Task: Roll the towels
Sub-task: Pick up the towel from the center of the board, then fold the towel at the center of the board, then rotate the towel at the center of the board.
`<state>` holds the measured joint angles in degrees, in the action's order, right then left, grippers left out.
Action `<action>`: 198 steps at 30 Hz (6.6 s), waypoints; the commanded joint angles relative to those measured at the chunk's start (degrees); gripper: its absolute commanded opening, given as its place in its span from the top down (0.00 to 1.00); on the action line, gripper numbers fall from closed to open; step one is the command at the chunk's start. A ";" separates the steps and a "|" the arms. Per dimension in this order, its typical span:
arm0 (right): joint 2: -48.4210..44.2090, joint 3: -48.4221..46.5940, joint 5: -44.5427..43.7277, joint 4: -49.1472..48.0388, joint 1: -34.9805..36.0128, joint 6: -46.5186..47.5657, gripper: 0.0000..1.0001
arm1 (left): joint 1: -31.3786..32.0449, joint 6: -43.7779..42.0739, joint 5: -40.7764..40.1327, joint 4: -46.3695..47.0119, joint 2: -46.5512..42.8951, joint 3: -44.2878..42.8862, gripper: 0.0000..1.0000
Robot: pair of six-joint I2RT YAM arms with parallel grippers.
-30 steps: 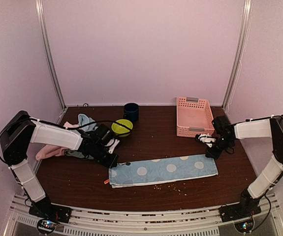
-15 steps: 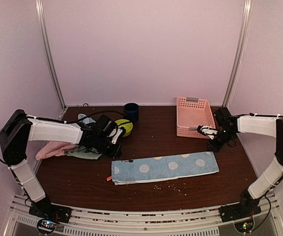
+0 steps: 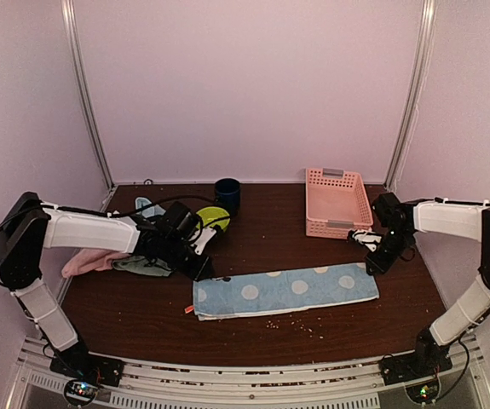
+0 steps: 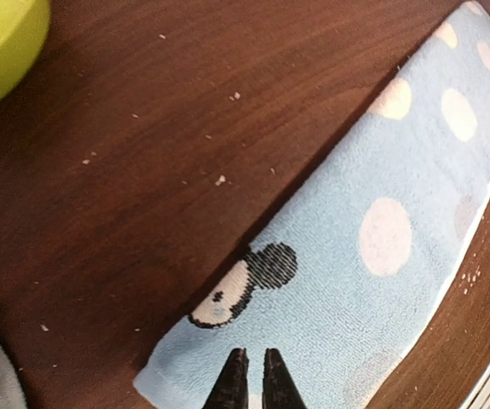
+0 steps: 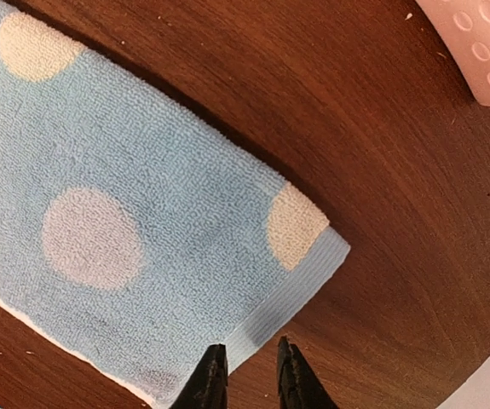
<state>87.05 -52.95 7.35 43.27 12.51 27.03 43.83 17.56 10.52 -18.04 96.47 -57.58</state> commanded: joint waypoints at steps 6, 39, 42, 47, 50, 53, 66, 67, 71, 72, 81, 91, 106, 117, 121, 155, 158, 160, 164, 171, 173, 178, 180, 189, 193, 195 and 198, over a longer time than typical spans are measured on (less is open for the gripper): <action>5.33 2.02 -2.24 -2.03 -0.23 1.62 0.79 | 2.90 -1.38 3.15 3.85 4.15 1.08 0.91; 11.66 -2.24 -1.72 0.48 -10.04 -3.91 0.66 | 3.74 0.19 1.35 5.39 2.15 2.46 0.89; 13.55 -2.19 -0.37 -0.37 -11.28 -3.56 0.74 | 3.72 0.26 1.22 5.39 2.33 2.74 0.90; 15.23 -2.04 -0.01 -2.35 -12.91 -3.57 0.80 | 3.71 0.39 1.25 5.48 2.19 3.15 0.90; 15.06 -2.22 1.06 -2.10 -13.54 -3.30 0.88 | 3.73 0.38 1.34 5.41 2.00 3.49 0.90; 12.94 -3.17 1.60 -0.51 -13.97 -3.08 0.98 | 3.72 0.28 0.84 5.13 1.74 3.84 0.90; 5.17 -11.19 3.79 9.75 -14.27 -2.71 1.00 | 3.74 0.14 -0.11 3.98 1.58 4.92 0.90; 4.90 -12.00 3.54 10.53 -14.27 -2.57 1.00 | 3.72 -0.08 -0.22 3.72 1.46 5.13 0.90; 4.18 -15.85 4.20 14.07 -14.18 -1.79 1.00 | 3.72 -0.47 -0.54 3.19 1.70 5.77 0.90; 3.97 -16.54 4.54 14.68 -13.99 -2.00 1.00 | 3.72 -0.46 -0.56 3.30 1.87 5.87 0.90; 2.20 -19.81 10.52 19.74 -8.34 -4.44 1.00 | 3.71 -0.01 0.55 4.42 2.22 7.12 0.91; 4.23 -25.36 22.81 21.75 3.42 -3.67 1.00 | 3.71 -0.74 2.82 5.89 3.55 7.28 0.92; 18.18 -34.06 30.75 22.14 18.33 -6.20 1.00 | 4.18 2.96 3.56 11.84 3.16 10.94 0.93; 27.30 -42.12 36.97 21.07 25.65 -10.03 1.00 | 4.96 4.15 4.11 14.62 3.17 12.60 0.95; 29.46 -45.20 37.69 19.55 27.55 -12.83 1.00 | 4.95 4.68 4.07 15.41 3.32 13.06 0.95; 43.76 -57.92 40.68 17.01 35.27 -19.69 1.00 | 4.95 8.57 6.88 23.73 0.97 20.31 0.95; 45.19 -58.96 40.41 16.48 35.72 -20.26 1.00 | 4.95 8.84 6.84 24.15 0.80 20.48 0.95; 46.12 -59.85 40.09 16.54 35.97 -20.24 0.99 | 4.95 9.16 6.64 24.36 0.45 20.62 0.95; 47.56 -61.92 41.92 18.17 36.70 -18.97 0.47 | 4.95 9.77 5.92 24.22 -1.08 21.46 0.95; 45.00 -63.01 41.11 19.15 36.52 -17.24 0.39 | 4.96 10.31 4.02 20.86 -6.88 23.27 0.94; 43.93 -62.41 40.63 19.88 36.09 -16.31 0.41 | 4.95 10.22 3.32 18.98 -8.72 23.36 0.94; 38.68 -56.70 36.83 18.54 33.59 -14.54 0.49 | 4.87 10.54 -0.16 12.11 -13.38 22.55 0.94; 35.73 -52.68 34.89 15.75 31.74 -14.37 0.51 | 4.86 10.45 -1.13 10.20 -15.16 21.72 0.94; 25.95 -36.24 16.43 2.07 26.23 -10.78 0.64 | 5.08 8.14 7.56 15.06 -10.75 12.25 0.92; 25.49 -32.84 13.44 -1.02 25.74 -9.96 0.73 | 5.73 8.10 10.29 16.06 -3.08 7.23 0.94; 25.95 -31.39 12.31 -2.21 25.72 -9.93 0.76 | 6.11 8.27 11.54 16.27 -0.13 6.20 0.94; 26.33 -29.32 10.37 -3.60 25.48 -10.01 0.79 | 6.26 8.36 12.82 16.28 2.99 6.15 0.94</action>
<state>113.47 -84.58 22.98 44.01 37.95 16.32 49.60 26.61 19.79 -2.90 96.31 -50.74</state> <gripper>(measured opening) 0.221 0.059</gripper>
